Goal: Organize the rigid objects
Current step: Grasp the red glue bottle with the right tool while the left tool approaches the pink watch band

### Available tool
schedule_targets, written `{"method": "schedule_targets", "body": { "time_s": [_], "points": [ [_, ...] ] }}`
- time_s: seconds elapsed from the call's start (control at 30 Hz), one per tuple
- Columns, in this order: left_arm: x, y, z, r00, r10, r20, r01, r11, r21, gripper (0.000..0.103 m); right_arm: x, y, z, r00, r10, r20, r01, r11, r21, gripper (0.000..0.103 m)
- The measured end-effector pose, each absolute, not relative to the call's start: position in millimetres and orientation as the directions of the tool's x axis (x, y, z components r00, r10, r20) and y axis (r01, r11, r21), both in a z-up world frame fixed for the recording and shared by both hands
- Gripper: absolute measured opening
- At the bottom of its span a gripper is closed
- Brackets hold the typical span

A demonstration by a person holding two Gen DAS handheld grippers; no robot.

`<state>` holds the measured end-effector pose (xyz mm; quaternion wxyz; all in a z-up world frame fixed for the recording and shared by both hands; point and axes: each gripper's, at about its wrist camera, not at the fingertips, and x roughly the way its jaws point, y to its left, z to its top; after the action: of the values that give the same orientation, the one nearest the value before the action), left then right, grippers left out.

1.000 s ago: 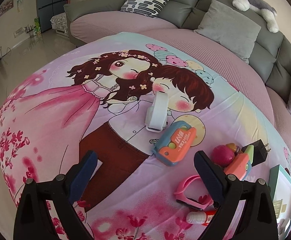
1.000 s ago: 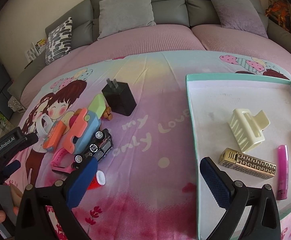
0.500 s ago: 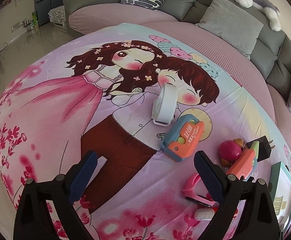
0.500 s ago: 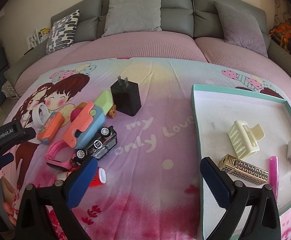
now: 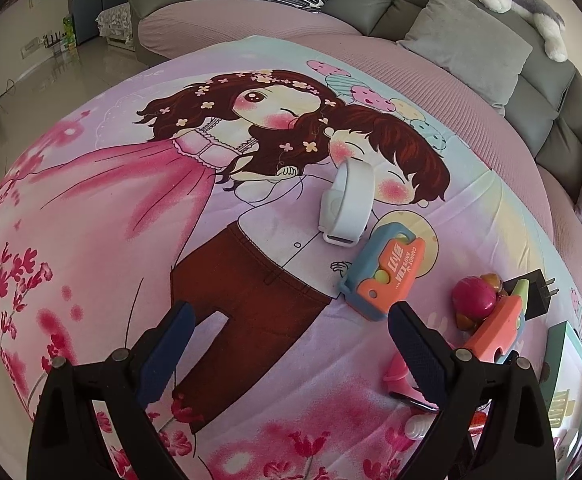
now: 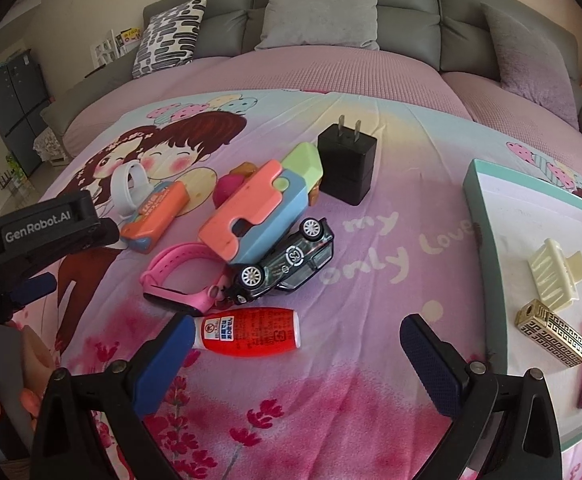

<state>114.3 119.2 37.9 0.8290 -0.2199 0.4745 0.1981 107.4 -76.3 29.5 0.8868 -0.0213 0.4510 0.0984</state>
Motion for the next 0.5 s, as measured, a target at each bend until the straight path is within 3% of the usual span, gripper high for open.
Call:
{"method": "schedule_targets", "body": {
  "time_s": [0.5],
  "points": [
    [113,130,31,0.455,0.103,-0.885,-0.546,0.817,-0.186,0.097,108,-44,12,0.525,0.166,-0.835,-0.263,0.964,0.026,0.103]
  ]
}}
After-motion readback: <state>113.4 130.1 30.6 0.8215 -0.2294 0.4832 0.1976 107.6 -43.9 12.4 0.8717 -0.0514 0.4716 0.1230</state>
